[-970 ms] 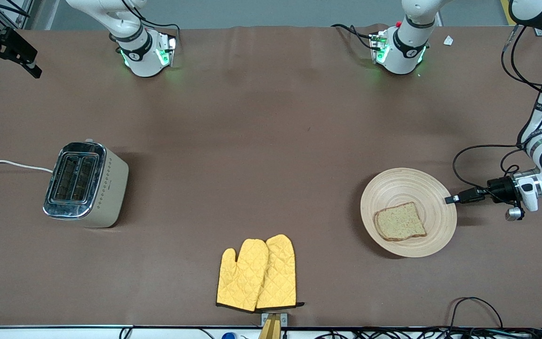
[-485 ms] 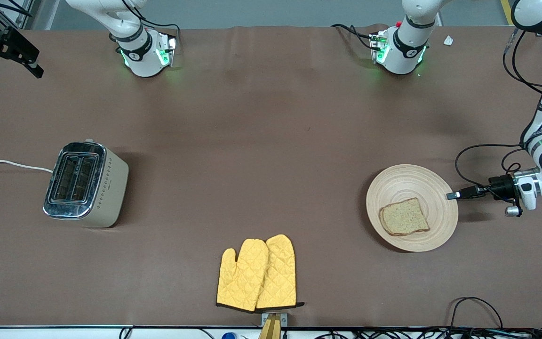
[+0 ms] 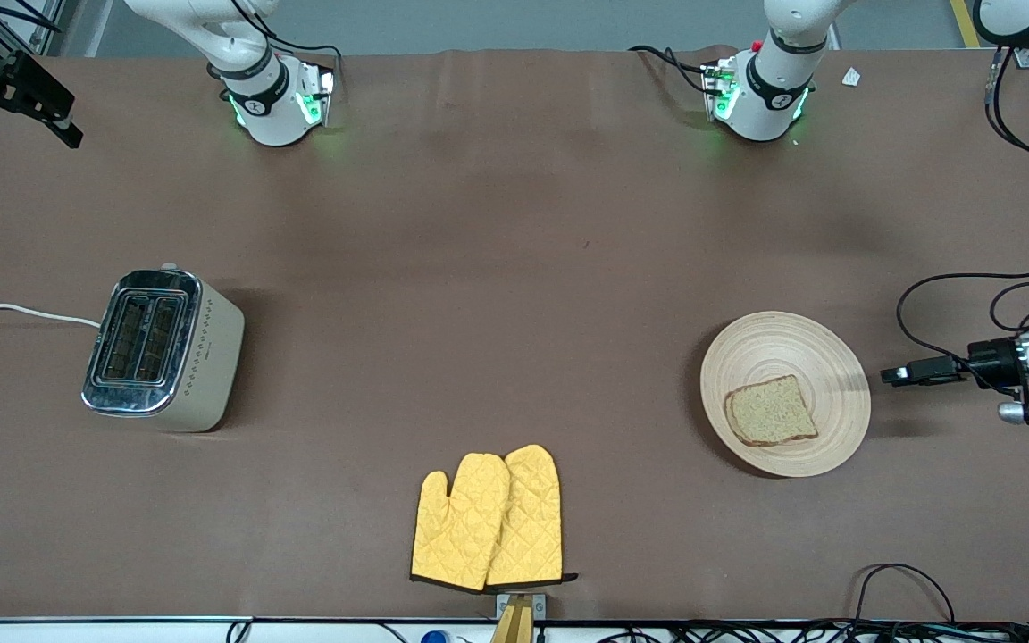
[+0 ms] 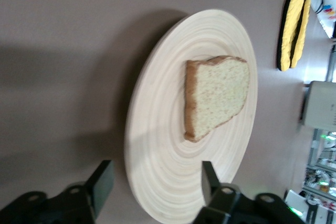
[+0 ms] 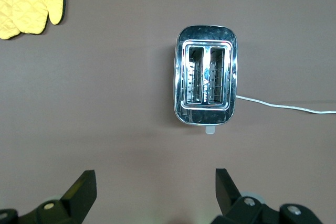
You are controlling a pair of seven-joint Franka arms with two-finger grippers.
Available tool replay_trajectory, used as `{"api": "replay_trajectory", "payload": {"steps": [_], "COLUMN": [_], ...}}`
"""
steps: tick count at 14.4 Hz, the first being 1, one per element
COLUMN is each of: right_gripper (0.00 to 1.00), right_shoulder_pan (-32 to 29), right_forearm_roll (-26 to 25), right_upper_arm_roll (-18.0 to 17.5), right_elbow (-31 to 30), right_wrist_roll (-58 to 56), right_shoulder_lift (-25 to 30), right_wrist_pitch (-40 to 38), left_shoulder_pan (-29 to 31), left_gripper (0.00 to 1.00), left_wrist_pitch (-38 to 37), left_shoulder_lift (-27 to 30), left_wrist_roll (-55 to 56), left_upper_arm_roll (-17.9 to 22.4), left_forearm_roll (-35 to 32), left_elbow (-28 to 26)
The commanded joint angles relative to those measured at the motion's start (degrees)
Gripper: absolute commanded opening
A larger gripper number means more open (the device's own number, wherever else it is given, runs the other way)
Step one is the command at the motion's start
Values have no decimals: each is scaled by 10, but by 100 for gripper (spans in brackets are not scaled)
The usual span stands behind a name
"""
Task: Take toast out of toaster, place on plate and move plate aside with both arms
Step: 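Open the left gripper and pull it back from the plate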
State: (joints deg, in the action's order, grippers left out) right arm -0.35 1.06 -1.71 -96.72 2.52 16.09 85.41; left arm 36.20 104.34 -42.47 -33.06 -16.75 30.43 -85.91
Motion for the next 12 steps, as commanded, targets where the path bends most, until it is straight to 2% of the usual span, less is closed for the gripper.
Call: {"api": "replay_trajectory", "payload": {"steps": [1, 4, 9, 12], "right_gripper": [100, 100, 100, 100], "right_shoulder_pan": [4, 3, 3, 3], "right_forearm_roll": [-7, -6, -6, -4], "right_upper_arm_roll": [2, 2, 2, 2], "right_elbow": [5, 4, 5, 6], "right_wrist_roll": [5, 5, 6, 6], "right_shoulder_lift": [-3, -4, -4, -5], "right_wrist_pitch": [-2, -3, -1, 0], "left_shoulder_pan": [-9, -20, -114, -141], "left_gripper": [100, 100, 100, 100], "left_wrist_pitch": [-64, -121, -122, -142], "left_shoulder_lift": [37, 71, 190, 236], "left_wrist_roll": [98, 192, 344, 362], "left_upper_arm_roll": [-41, -84, -88, -89], "left_forearm_roll": [-74, -109, -196, -230], "left_elbow": [59, 109, 110, 110]}}
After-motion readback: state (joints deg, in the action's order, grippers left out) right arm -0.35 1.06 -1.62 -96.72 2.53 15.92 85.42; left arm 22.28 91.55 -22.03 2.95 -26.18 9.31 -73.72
